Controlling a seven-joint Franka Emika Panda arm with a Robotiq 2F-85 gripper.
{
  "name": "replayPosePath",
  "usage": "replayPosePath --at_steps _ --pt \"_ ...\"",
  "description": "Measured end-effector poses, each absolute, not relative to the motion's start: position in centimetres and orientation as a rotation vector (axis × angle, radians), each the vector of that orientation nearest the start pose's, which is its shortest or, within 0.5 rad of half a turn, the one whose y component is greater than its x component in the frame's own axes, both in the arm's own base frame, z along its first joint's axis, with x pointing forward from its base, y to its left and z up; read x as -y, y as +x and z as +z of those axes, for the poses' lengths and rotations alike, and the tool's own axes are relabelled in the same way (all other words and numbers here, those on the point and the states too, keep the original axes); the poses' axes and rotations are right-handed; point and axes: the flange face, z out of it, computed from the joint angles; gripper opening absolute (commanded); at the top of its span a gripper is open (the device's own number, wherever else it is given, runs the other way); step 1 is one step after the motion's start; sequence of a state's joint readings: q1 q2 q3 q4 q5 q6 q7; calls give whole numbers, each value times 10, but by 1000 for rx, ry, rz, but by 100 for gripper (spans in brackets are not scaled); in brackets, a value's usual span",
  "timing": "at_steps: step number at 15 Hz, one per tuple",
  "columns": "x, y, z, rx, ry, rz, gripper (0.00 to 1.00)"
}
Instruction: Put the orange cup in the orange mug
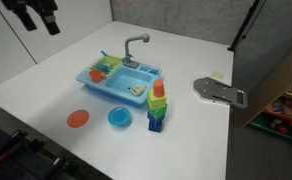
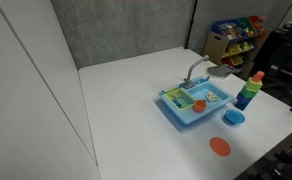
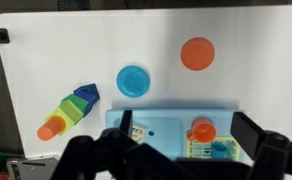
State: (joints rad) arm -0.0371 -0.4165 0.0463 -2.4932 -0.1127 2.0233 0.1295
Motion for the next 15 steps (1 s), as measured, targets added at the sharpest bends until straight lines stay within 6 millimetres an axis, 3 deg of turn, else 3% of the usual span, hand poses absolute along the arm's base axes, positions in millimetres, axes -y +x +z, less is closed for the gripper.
replayPosePath --at_steps 7,15 --pt "83 469 419 -526 -3315 -130 100" --pt "176 493 387 -950 -3285 -324 100"
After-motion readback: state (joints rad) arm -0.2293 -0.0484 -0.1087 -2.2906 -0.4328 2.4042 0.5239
